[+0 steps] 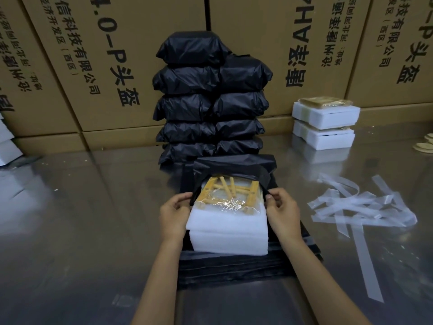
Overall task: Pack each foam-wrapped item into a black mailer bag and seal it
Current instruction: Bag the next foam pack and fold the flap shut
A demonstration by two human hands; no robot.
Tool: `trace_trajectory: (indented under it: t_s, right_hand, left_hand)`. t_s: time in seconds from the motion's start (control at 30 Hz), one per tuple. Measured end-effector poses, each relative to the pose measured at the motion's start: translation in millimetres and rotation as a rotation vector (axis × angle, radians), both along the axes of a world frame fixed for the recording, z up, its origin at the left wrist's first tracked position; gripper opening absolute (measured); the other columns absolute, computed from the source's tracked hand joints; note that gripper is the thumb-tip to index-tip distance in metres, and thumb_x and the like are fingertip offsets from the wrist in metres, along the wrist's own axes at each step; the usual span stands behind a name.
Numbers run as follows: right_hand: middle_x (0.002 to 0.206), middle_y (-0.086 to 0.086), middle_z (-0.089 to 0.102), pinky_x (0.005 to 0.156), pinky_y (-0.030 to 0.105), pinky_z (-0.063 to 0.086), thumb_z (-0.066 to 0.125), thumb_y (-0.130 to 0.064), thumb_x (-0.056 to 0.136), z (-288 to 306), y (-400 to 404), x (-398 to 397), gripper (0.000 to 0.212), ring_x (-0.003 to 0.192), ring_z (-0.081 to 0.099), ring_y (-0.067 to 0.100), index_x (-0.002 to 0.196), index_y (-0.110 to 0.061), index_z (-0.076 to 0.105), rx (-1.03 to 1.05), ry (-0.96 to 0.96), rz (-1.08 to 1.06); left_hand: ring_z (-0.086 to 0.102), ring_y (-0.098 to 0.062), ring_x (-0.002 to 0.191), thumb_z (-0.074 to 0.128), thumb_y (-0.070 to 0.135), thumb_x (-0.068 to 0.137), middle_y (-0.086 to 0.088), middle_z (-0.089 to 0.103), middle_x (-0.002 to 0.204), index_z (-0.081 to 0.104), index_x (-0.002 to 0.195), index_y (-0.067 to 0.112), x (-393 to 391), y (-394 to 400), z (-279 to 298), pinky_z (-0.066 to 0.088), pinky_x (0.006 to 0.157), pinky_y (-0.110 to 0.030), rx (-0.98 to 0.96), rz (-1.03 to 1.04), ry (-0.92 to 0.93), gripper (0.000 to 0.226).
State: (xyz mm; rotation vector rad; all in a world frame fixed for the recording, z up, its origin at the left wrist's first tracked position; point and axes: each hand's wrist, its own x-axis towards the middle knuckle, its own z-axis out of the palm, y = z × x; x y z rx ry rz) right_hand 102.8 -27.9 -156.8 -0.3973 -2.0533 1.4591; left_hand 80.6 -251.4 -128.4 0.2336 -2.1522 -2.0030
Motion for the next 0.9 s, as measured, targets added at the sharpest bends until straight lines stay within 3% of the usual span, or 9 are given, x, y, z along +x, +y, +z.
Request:
trace_trajectory:
  t_s: [0.13, 0.23, 0.3, 0.37, 0.47, 0.57, 0.73, 0.83, 0.9]
  right_hand:
    - [0.083, -0.002, 0.065, 0.063, 0.016, 0.041, 0.057, -0.008, 0.095, 2, 6, 4, 0.010, 0.077, 0.058, 0.008, 0.092, -0.016, 0.061, 0.026, -0.110, 0.093]
    - [0.097, 0.003, 0.066, 0.073, 0.015, 0.043, 0.052, 0.000, 0.092, 10, 11, 11, 0.024, 0.090, 0.061, 0.011, 0.108, -0.015, 0.059, 0.070, -0.227, 0.244]
    - [0.124, 0.007, 0.062, 0.095, 0.024, 0.044, 0.051, 0.004, 0.091, 17, 21, 18, 0.041, 0.119, 0.058, 0.015, 0.127, -0.015, 0.053, -0.012, -0.342, 0.431]
    - [0.148, 0.003, 0.048, 0.108, 0.030, 0.040, 0.063, -0.002, 0.079, 23, 34, 29, 0.074, 0.142, 0.041, 0.016, 0.147, -0.018, 0.039, -0.101, -0.461, 0.646]
    - [0.163, -0.009, 0.026, 0.120, 0.033, 0.030, 0.086, -0.023, 0.052, 33, 47, 46, 0.127, 0.151, 0.022, 0.012, 0.160, -0.028, 0.018, -0.100, -0.591, 0.866]
    - [0.165, -0.017, 0.016, 0.122, 0.032, 0.023, 0.097, -0.040, 0.051, 36, 49, 53, 0.142, 0.151, 0.018, 0.007, 0.160, -0.037, 0.007, 0.005, -0.643, 0.941]
    - [0.161, -0.016, 0.026, 0.121, 0.034, 0.029, 0.097, -0.057, 0.043, 26, 44, 57, 0.145, 0.147, 0.029, 0.008, 0.160, -0.034, 0.014, 0.151, -0.544, 0.815]
    - [0.151, -0.011, 0.044, 0.116, 0.034, 0.038, 0.096, -0.056, 0.044, 23, 45, 57, 0.132, 0.137, 0.044, 0.007, 0.155, -0.028, 0.031, 0.143, -0.447, 0.712]
    - [0.142, -0.010, 0.052, 0.109, 0.029, 0.044, 0.097, -0.048, 0.050, 19, 44, 53, 0.117, 0.127, 0.052, 0.006, 0.149, -0.025, 0.040, 0.134, -0.395, 0.632]
  left_hand:
    - [0.065, -0.021, 0.096, 0.062, 0.001, 0.093, -0.014, 0.067, 0.114, 0.062, 0.127, 0.010, 0, -4, 2, 0.049, 0.076, -0.024, -0.079, -0.196, -0.048, 0.035]
    - [0.065, -0.019, 0.097, 0.066, 0.002, 0.092, -0.014, 0.067, 0.118, 0.060, 0.130, 0.004, 2, -5, 4, 0.049, 0.076, -0.017, -0.145, -0.253, -0.034, 0.039]
    - [0.067, -0.010, 0.097, 0.066, 0.004, 0.092, -0.006, 0.069, 0.117, 0.060, 0.133, 0.010, 5, -11, 6, 0.051, 0.080, -0.015, -0.135, -0.338, -0.069, 0.042]
    - [0.065, -0.009, 0.112, 0.059, -0.005, 0.092, 0.000, 0.068, 0.127, 0.055, 0.140, 0.019, 7, -26, 4, 0.050, 0.098, -0.028, -0.082, -0.463, -0.136, 0.053]
    - [0.049, -0.010, 0.135, 0.048, -0.026, 0.078, 0.006, 0.055, 0.146, 0.037, 0.151, 0.022, 13, -48, 4, 0.035, 0.116, -0.042, -0.027, -0.869, -0.176, 0.089]
    - [0.041, -0.013, 0.142, 0.061, -0.015, 0.076, 0.008, 0.044, 0.154, 0.027, 0.155, 0.029, 19, -54, 11, 0.033, 0.117, -0.040, -0.096, -1.144, -0.157, 0.097]
    - [0.046, -0.010, 0.137, 0.087, 0.006, 0.066, 0.007, 0.047, 0.151, 0.010, 0.160, 0.025, 22, -48, 8, 0.031, 0.119, -0.039, -0.206, -0.922, -0.203, 0.123]
    - [0.055, -0.007, 0.128, 0.095, 0.022, 0.049, 0.007, 0.057, 0.140, 0.025, 0.157, 0.027, 21, -43, 6, 0.039, 0.114, -0.035, -0.254, -0.738, -0.156, 0.129]
    - [0.064, -0.006, 0.111, 0.096, 0.024, 0.045, 0.006, 0.069, 0.121, 0.044, 0.148, 0.031, 19, -37, 6, 0.048, 0.100, -0.023, -0.255, -0.632, -0.091, 0.116]
